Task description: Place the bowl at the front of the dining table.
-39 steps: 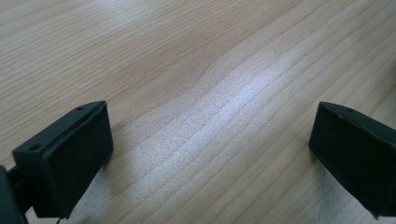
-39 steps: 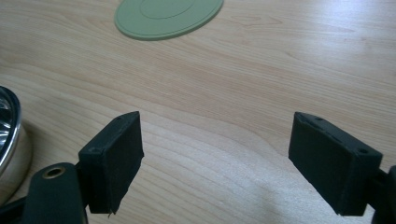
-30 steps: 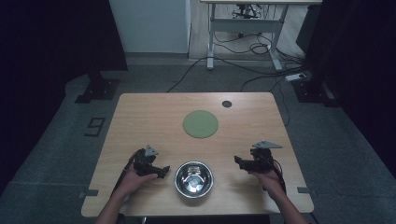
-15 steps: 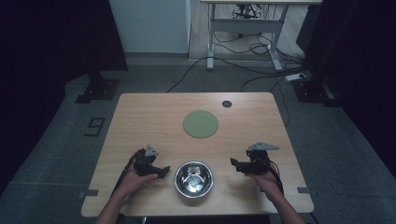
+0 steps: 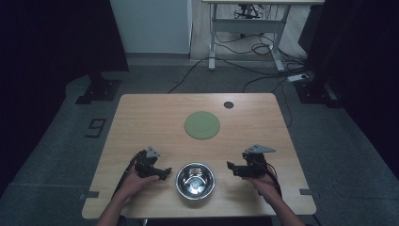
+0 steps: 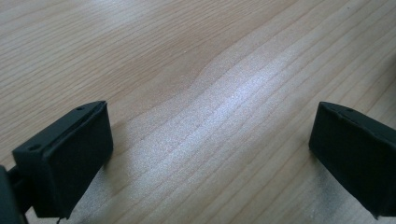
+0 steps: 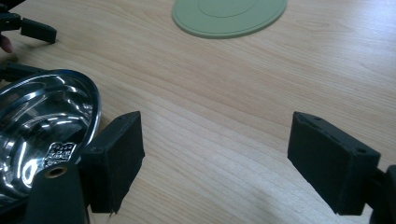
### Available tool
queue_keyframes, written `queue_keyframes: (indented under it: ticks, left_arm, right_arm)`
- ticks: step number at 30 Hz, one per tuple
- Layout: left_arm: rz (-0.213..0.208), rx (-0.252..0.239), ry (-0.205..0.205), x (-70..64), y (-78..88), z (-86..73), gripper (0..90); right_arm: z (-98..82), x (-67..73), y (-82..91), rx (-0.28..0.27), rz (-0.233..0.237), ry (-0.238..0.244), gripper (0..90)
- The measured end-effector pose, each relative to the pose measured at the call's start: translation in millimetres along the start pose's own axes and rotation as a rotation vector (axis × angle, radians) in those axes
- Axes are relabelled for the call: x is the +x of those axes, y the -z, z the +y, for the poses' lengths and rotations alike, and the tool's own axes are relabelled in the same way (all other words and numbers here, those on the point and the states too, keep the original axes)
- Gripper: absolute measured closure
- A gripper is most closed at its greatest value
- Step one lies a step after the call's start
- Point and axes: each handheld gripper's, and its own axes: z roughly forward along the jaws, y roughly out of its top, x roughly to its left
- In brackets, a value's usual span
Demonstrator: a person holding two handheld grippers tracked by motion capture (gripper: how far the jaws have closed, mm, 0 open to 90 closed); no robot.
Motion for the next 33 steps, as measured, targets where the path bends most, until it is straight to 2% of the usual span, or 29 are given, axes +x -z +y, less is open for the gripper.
queue_keyframes:
  ticks: [10,20,33]
  left_arm:
    - [0.0,0.0,0.0,0.0,0.0,0.0,0.0]
    - [0.0,0.0,0.0,0.0,0.0,0.0,0.0]
    - [-0.001,0.0,-0.001,-0.4,-0.2,0.2,0.0]
  right_arm:
    - [0.4,11.3,-3.3,-0.002,0.037,0.004,18.4]
    - [0.6,27.6,-8.6,0.001,0.075,0.032,19.4]
    - [0.2,42.6,-13.3,0.003,0.1,0.065,19.8]
